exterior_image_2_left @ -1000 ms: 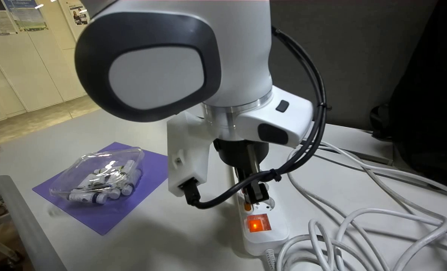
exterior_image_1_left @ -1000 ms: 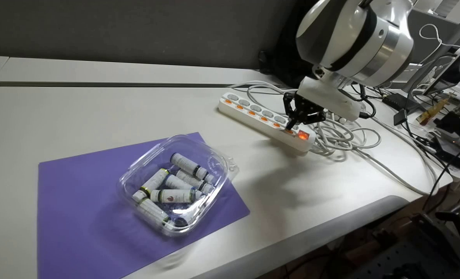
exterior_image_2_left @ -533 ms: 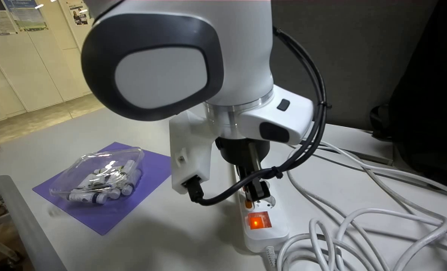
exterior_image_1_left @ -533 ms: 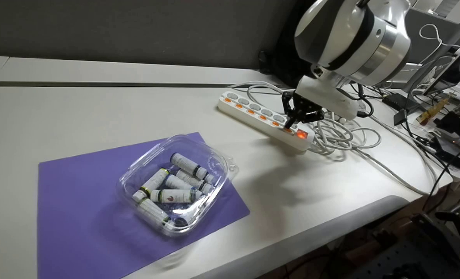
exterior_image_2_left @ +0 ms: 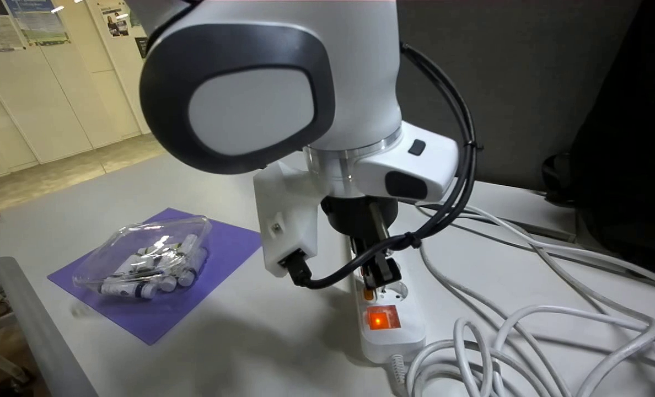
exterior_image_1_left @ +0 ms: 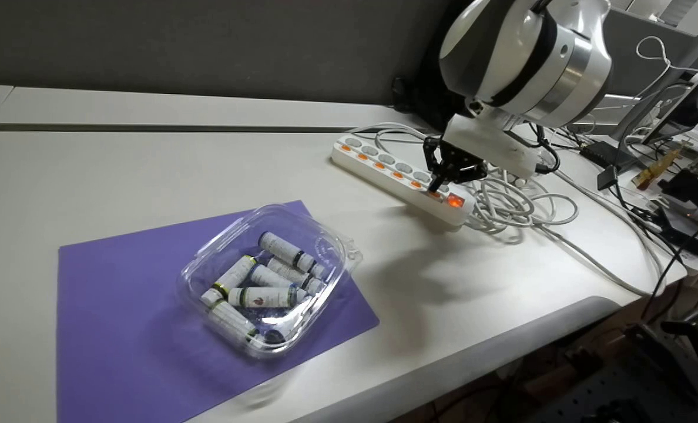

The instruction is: Turn on the switch of the first slot of the adapter

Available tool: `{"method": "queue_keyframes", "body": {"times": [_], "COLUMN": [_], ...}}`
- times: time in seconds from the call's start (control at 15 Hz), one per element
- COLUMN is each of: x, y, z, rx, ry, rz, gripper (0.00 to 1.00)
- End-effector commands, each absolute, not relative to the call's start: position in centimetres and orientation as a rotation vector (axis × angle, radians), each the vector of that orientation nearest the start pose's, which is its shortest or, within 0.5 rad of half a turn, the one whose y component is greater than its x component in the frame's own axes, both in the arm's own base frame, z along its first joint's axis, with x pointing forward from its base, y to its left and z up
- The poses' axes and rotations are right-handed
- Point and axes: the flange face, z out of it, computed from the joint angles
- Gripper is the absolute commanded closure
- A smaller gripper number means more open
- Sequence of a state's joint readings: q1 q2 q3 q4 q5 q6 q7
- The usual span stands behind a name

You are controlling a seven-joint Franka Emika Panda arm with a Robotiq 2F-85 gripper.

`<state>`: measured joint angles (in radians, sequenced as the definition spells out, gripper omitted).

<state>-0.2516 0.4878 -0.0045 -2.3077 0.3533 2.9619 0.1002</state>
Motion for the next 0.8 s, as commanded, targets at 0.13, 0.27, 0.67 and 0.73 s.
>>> {"method": "queue_keyframes", "body": {"times": [0.13,0.27,0.67,0.73], "x": [52.3,52.9,54.6,54.6], "y": [-15.6,-15.3,-12.4,-11.7], "z": [11.8,11.5,10.4,10.1], "rx": [-2.955,-3.014,-3.202,-3.226], "ry": [1.022,0.998,0.968,0.984], "rz": [-0.136,-0.089,-0.056,-0.083], "gripper": [1.00,1.00,1.00,1.00]}}
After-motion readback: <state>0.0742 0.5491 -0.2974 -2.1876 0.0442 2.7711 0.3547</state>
